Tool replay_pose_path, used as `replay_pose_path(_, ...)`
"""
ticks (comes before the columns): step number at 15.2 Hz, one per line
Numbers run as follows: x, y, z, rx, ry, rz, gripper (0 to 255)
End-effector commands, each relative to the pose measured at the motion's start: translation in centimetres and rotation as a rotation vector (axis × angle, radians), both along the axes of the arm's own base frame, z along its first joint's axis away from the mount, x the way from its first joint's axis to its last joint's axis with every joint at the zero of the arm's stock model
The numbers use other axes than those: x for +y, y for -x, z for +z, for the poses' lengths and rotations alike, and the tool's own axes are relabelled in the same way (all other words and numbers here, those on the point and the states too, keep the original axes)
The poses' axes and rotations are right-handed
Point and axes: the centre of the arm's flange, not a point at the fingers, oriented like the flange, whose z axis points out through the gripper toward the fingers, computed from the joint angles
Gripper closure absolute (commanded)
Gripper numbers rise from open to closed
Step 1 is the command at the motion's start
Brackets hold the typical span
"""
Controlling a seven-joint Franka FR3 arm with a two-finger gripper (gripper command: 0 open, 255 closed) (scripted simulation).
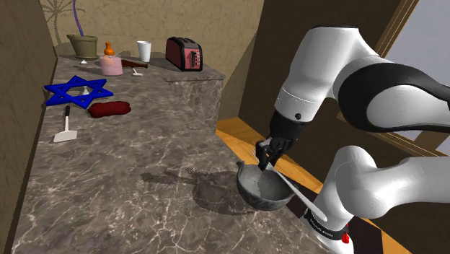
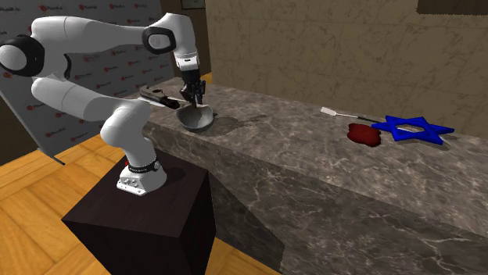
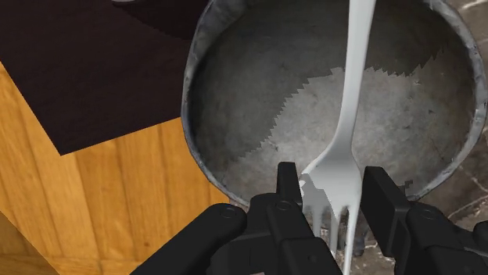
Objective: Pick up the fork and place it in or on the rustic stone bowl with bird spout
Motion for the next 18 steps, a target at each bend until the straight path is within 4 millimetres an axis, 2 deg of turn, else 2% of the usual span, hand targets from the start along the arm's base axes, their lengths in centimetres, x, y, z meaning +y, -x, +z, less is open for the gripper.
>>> replay_pose_path(1,0.0,-0.1,-1.0,0.0,0.0,0.0,255)
replay_pose_path(4,0.0,-0.1,-2.5,0.0,0.0,0.0,255)
replay_pose_path(12,0.0,-0.1,-2.5,0.0,0.0,0.0,255)
replay_pose_path(13,0.0,-0.1,-2.5,0.0,0.0,0.0,0)
replay_pose_path(18,0.0,-0.1,-2.5,0.0,0.0,0.0,0)
